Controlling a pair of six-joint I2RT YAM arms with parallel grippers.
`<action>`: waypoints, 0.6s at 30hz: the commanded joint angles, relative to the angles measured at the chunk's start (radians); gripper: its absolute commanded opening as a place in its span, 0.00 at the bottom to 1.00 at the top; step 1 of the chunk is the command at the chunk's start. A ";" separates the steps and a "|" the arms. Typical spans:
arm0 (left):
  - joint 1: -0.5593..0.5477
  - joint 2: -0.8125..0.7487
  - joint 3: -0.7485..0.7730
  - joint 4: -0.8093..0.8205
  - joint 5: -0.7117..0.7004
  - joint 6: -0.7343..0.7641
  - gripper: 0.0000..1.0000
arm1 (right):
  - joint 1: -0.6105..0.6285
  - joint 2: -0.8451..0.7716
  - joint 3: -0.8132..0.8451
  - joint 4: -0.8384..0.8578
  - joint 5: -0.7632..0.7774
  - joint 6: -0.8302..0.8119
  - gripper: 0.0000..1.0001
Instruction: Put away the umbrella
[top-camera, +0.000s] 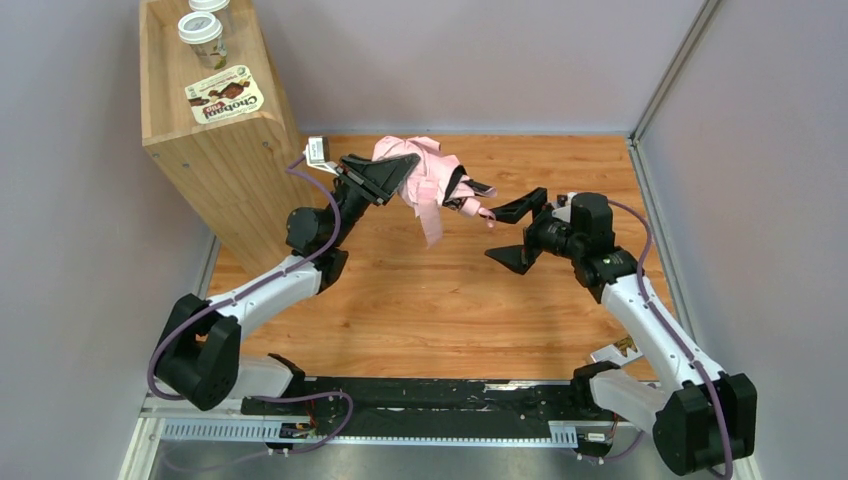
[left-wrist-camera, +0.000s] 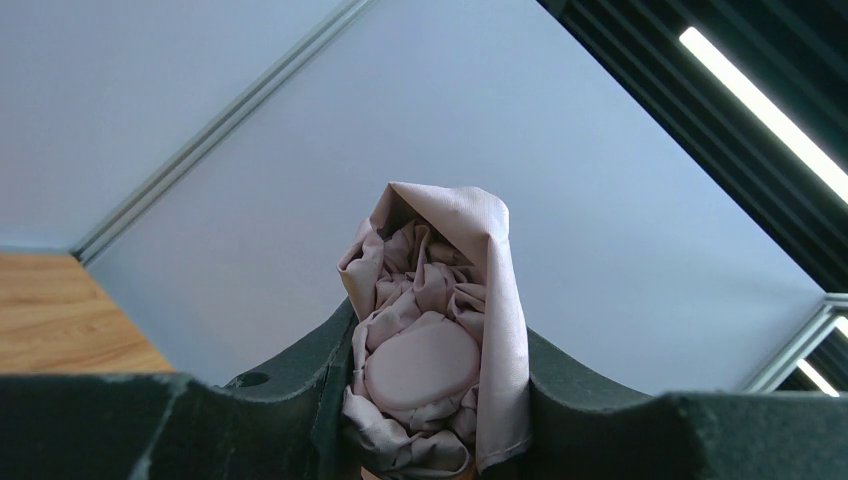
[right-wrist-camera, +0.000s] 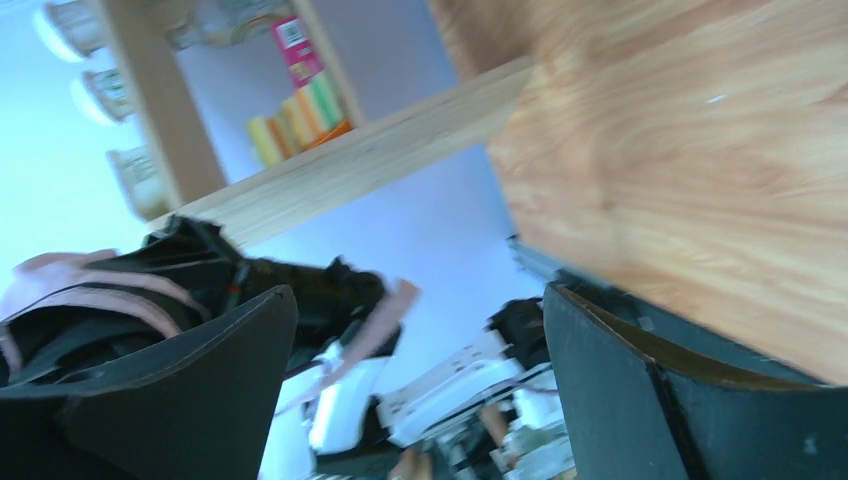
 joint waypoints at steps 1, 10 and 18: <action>0.002 0.030 0.064 0.198 0.029 -0.010 0.00 | 0.051 -0.051 -0.027 0.246 -0.038 0.389 0.92; 0.002 0.059 0.098 0.237 0.043 -0.027 0.00 | 0.311 -0.035 -0.101 0.441 0.062 0.726 0.88; 0.002 0.059 0.126 0.240 0.081 -0.013 0.00 | 0.329 -0.051 -0.145 0.445 0.082 0.757 0.86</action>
